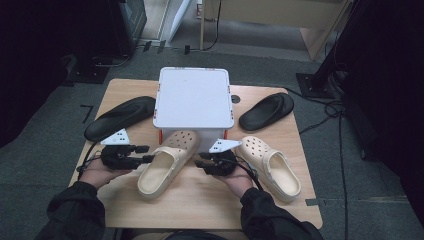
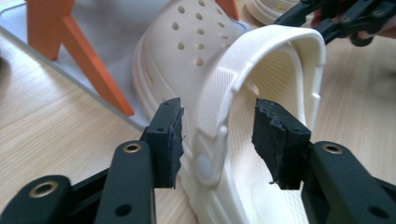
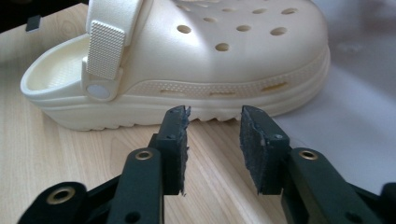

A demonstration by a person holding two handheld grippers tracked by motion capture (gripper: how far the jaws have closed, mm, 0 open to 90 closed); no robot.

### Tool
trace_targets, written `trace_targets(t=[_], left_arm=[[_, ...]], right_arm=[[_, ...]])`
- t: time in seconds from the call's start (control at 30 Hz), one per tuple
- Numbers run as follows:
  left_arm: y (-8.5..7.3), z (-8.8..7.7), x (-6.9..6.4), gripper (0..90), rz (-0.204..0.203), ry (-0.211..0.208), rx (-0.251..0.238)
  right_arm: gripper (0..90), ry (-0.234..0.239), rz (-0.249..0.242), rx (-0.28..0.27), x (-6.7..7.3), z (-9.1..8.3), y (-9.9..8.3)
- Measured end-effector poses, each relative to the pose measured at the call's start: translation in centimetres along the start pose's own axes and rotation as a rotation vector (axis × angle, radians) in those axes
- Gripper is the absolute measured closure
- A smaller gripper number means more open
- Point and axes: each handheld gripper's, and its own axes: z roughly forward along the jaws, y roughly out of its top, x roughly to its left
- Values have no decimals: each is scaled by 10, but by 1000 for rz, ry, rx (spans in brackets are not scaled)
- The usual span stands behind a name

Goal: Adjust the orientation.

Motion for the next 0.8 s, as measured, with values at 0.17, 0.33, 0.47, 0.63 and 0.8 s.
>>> trace_targets(t=[0.17,0.33,0.47,0.63,0.8], left_arm=[[-6,-15,10,664,-33,-1,-23],[-14,-3,16,686,-57,7,56],[-16,8,15,684,-60,-12,73],[-17,8,15,691,-68,-23,62],[-17,9,12,704,-63,-53,61]], right_arm=[[703,-5,-18,-20,6,6,2],[716,-3,-23,-16,11,21,4],[716,1,-26,-13,13,26,6],[716,-1,-17,-25,14,32,8],[714,-5,-13,-27,13,32,8]])
